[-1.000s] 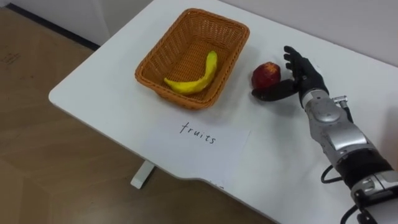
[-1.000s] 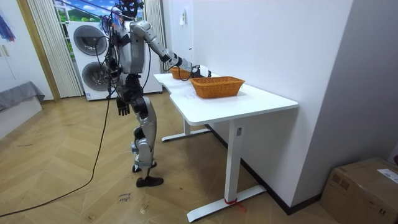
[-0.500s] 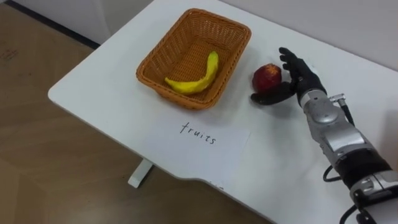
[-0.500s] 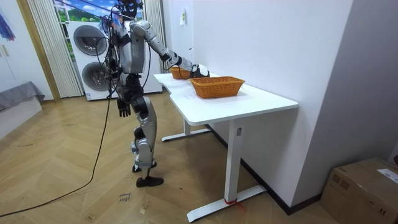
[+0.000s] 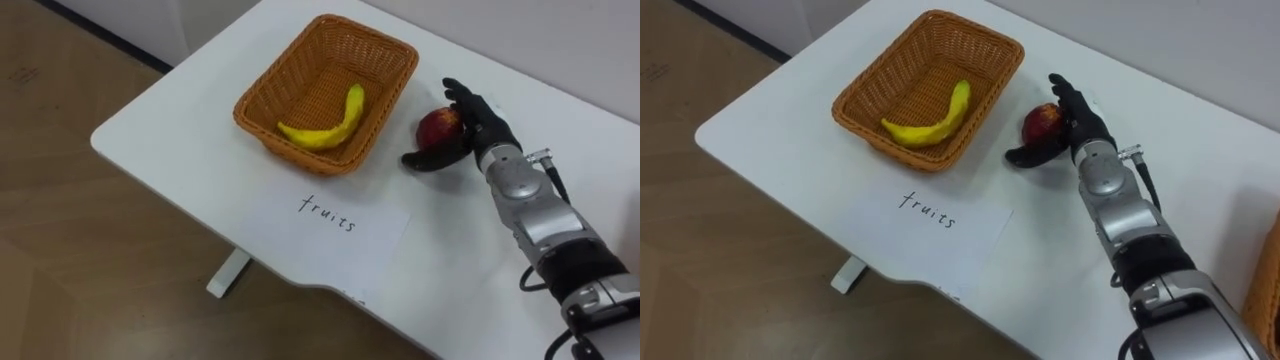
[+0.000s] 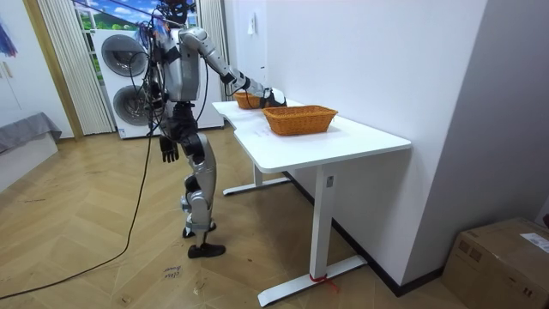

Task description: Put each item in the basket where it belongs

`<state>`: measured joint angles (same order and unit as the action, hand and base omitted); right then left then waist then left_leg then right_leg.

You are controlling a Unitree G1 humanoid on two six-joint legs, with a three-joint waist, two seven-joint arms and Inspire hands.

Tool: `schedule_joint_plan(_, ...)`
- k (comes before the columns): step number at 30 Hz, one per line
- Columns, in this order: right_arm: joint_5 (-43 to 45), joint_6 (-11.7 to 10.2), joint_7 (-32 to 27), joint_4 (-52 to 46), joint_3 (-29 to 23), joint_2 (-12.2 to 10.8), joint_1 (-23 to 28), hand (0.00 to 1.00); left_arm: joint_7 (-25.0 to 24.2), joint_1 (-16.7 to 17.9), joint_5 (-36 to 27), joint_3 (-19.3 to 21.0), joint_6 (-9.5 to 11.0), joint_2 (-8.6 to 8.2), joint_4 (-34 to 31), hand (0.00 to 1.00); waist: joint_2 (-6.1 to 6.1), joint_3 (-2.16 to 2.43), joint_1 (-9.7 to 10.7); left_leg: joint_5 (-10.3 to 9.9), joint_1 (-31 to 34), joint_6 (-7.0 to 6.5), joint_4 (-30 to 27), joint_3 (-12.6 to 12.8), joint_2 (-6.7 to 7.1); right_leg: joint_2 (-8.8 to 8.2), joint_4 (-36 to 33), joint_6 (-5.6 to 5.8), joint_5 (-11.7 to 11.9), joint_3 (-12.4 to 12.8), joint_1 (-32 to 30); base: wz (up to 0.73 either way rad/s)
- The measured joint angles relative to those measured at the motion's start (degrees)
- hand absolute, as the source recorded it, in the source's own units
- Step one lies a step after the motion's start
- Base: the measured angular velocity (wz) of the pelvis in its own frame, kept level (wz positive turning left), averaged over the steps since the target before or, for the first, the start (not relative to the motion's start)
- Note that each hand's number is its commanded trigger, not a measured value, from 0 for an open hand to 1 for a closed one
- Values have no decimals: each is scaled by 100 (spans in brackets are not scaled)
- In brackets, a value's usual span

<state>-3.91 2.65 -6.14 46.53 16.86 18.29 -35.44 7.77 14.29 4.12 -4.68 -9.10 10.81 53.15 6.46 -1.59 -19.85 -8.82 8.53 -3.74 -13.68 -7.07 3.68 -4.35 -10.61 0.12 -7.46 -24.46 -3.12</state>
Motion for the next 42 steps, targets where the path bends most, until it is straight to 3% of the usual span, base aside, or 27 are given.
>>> schedule_joint_plan(14, 4, 7, -4, 20, 3, 0, 0, 0, -10, -32, 1, 0, -13, 21, 1, 0, 40, -19, -47, 0, 4, 0, 5, -15, 0, 5, 5, 0, 0, 18, -8, 0)
schedule_joint_plan(15, 5, 12, -4, 20, 3, 0, 0, 54, -12, -32, 1, 0, -13, 21, 1, 0, 41, -18, -48, 0, 4, 1, 4, -15, 0, 5, 5, 0, 0, 18, -7, 0)
schedule_joint_plan(16, 5, 18, -4, 20, 3, 0, 0, 72, -13, -32, 1, 0, -13, 21, 1, 0, 42, -18, -48, 0, 4, 1, 4, -15, 0, 5, 5, 0, 0, 18, -7, 0)
schedule_joint_plan(17, 32, 42, -4, 22, 3, 0, 0, 100, -15, -32, -4, 0, -13, 21, 3, 0, 43, -17, -49, 0, 3, 1, 0, -15, 0, 5, 4, 0, 0, 2, -5, 0)
schedule_joint_plan(42, 668, 121, 205, 225, 0, 18, -233, 100, -118, -33, -7, -3, -85, 29, 48, 0, 39, -14, 86, 2, -31, 3, -11, -3, -1, 7, 6, 0, 0, 13, 33, 0)
